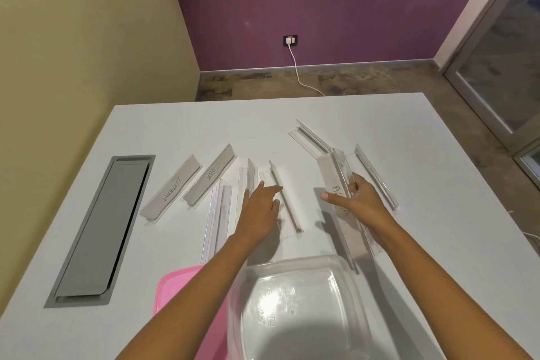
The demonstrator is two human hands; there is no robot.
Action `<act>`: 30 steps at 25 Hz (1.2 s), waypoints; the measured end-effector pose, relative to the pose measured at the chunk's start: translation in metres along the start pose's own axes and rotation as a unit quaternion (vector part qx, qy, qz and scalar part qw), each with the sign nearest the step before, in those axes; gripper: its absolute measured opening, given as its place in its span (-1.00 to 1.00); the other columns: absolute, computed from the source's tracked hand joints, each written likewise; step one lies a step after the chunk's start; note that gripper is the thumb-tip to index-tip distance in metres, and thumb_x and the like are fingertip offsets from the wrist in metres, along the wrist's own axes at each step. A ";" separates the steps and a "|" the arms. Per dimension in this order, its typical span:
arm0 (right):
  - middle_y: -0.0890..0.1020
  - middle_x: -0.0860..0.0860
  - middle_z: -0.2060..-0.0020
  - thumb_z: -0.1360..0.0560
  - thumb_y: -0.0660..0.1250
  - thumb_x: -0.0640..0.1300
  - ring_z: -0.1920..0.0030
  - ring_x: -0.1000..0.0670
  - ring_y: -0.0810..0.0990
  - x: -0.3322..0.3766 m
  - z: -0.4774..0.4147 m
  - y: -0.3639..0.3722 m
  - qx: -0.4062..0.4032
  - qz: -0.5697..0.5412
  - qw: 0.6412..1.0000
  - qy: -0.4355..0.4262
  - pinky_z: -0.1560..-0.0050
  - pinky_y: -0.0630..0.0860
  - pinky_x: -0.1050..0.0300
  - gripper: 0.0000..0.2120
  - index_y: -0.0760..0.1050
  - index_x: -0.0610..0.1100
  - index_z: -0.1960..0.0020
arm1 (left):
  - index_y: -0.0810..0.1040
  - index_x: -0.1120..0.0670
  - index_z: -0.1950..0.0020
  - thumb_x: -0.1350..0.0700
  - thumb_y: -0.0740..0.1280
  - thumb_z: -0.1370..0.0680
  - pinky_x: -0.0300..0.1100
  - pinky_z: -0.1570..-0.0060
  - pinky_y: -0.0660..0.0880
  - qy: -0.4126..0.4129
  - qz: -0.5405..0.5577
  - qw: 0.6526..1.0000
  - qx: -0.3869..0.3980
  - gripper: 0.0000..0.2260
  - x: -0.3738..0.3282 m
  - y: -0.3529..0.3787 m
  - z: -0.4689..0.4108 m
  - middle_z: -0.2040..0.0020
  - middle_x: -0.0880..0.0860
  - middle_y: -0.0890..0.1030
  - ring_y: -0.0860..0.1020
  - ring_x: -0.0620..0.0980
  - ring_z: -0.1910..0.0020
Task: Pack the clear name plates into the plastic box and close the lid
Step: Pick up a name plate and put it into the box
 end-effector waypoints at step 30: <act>0.53 -0.08 -0.18 -0.47 0.31 -0.24 -0.08 -0.13 0.57 -0.093 0.106 0.143 0.164 0.419 0.828 -0.334 0.08 0.55 0.01 -0.61 0.41 -0.15 -0.30 | 0.43 -0.05 -0.36 0.01 0.17 -0.61 -0.17 -0.16 0.41 -0.271 0.205 0.935 -0.099 -0.68 0.064 0.011 0.180 -0.30 0.04 0.54 0.52 0.05 -0.25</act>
Point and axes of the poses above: each hand's wrist, its own z-axis away from the middle knuckle, its own y-axis out of the palm, x = y × z, the point moved 4 cm from there along -z, towards the middle knuckle
